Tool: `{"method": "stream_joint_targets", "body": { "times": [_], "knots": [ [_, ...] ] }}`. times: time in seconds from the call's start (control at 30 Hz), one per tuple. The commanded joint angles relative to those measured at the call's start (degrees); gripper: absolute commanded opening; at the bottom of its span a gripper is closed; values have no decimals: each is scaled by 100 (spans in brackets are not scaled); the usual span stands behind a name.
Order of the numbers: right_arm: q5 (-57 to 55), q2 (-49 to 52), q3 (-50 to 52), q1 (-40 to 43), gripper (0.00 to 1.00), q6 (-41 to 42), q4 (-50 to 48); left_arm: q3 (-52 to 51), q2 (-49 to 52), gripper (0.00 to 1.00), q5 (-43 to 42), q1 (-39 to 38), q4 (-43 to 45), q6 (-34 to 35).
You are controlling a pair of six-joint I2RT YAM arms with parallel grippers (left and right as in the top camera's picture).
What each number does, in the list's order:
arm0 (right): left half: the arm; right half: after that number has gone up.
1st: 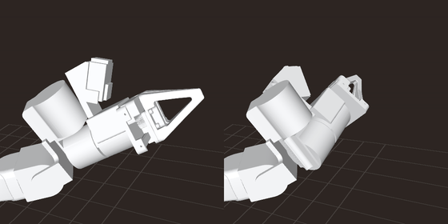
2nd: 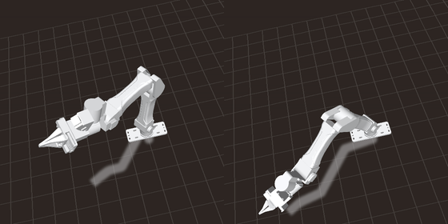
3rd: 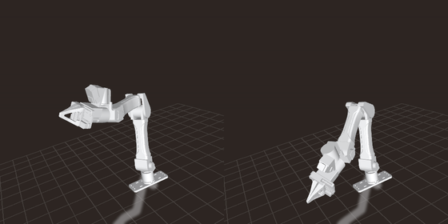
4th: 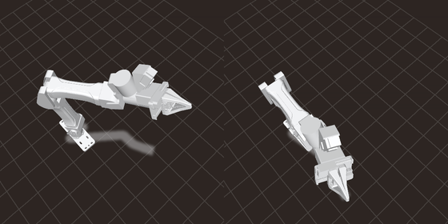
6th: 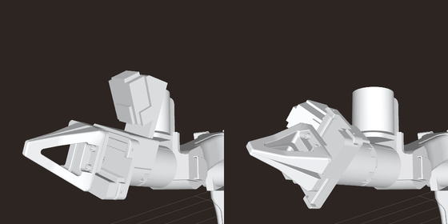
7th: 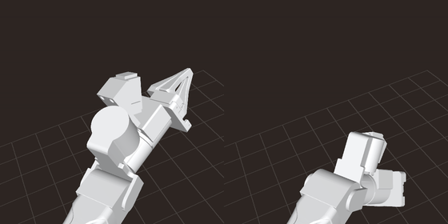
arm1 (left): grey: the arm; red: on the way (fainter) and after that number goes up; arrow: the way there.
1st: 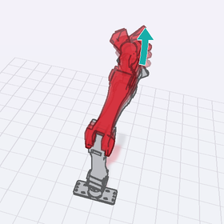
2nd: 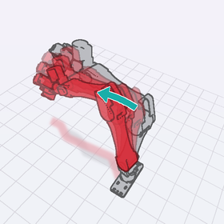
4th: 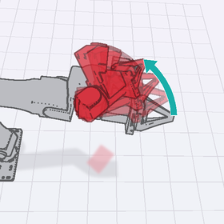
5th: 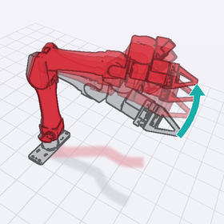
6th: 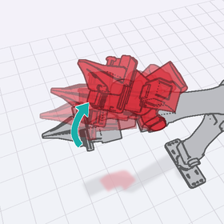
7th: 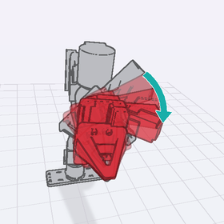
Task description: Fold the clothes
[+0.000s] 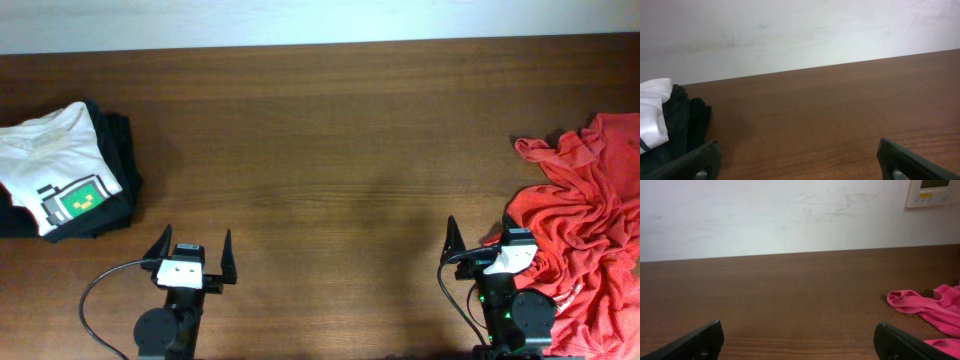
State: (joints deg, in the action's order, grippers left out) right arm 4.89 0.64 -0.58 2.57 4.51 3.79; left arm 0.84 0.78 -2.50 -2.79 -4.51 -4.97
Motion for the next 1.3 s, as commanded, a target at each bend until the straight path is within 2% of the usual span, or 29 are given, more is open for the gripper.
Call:
{"method": "stream_joint_targets", "body": {
  "times": [0.0, 1.13, 1.27],
  "knots": [
    [-66, -39, 26, -35, 99, 4, 33, -33, -48, 99, 42, -22, -11, -74],
    [-66, -28, 26, -35, 99, 4, 33, -33, -48, 99, 50, -17, 13, -74],
    [9, -24, 26, -35, 99, 201, -52, -24, -44, 99, 35, -17, -7, 44]
  ]
}}
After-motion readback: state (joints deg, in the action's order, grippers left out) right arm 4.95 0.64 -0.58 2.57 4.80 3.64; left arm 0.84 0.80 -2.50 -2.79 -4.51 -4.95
